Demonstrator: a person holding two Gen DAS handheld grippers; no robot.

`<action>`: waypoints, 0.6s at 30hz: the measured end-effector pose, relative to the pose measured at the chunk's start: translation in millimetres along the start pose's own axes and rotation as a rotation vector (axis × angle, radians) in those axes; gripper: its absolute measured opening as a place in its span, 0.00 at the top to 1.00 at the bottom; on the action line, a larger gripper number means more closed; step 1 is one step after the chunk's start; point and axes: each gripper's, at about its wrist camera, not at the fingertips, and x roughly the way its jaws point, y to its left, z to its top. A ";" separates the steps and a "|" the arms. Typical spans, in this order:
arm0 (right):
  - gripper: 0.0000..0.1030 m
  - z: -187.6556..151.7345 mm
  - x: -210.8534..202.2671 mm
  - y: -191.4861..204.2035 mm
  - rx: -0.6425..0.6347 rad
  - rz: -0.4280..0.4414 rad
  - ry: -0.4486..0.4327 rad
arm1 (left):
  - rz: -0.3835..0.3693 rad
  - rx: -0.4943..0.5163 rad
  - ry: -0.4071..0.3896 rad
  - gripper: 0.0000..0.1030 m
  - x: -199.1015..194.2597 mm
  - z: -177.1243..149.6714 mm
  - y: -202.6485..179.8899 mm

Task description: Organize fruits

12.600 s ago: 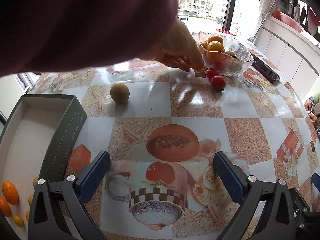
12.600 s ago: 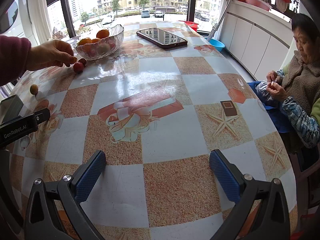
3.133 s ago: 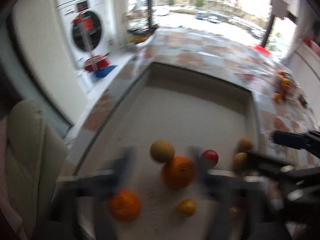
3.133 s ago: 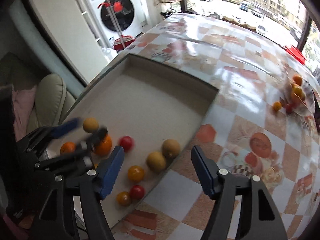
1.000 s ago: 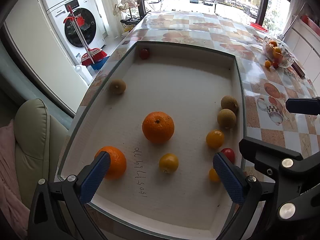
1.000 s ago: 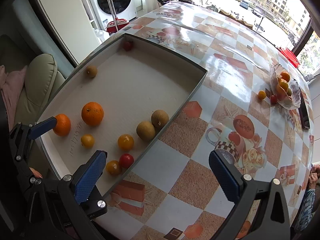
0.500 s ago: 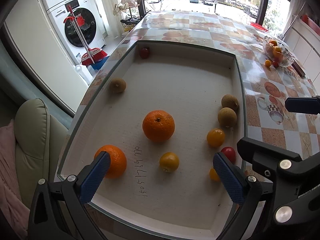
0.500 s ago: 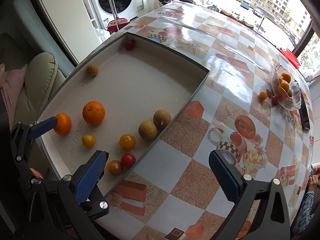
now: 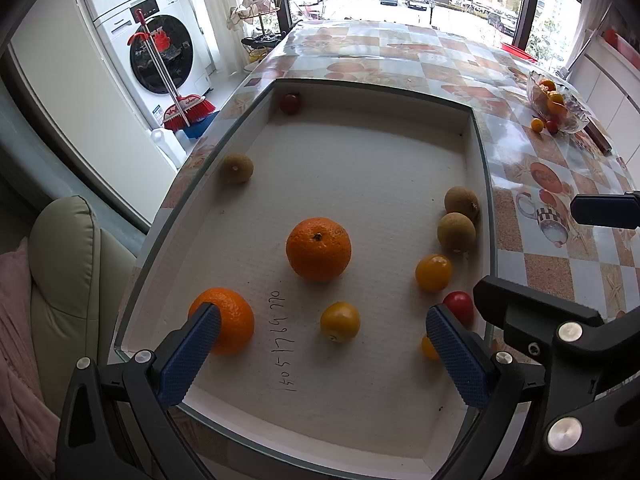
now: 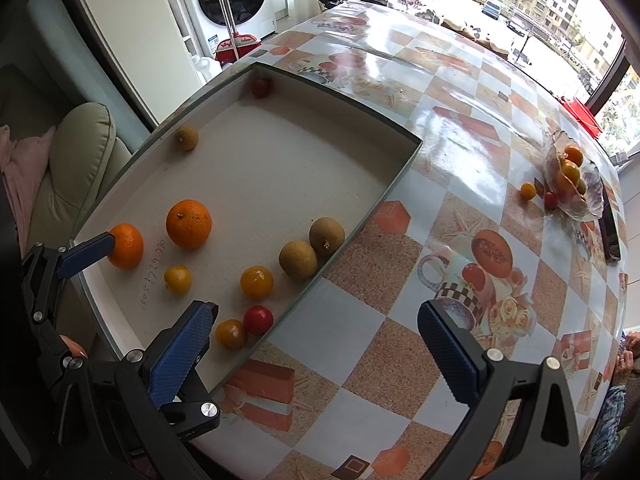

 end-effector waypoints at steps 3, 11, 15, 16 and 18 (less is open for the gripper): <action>0.00 0.1 0.1 0.1 0.000 0.000 0.000 | 0.001 -0.001 0.001 0.00 -0.1 0.1 -0.2; 0.00 -1.3 0.1 0.7 0.000 -0.001 0.003 | 0.002 0.000 -0.001 0.00 -0.1 -0.4 0.0; 0.00 -2.4 0.2 1.2 0.000 -0.002 0.003 | 0.005 0.004 -0.001 0.00 -0.1 -0.7 -0.2; 0.00 -2.2 0.3 1.4 0.000 -0.001 0.003 | 0.006 0.005 0.000 0.00 -0.1 -0.6 -0.2; 0.00 -2.7 0.2 1.3 0.000 -0.002 0.002 | 0.007 0.007 0.000 0.00 -0.9 -0.3 -0.9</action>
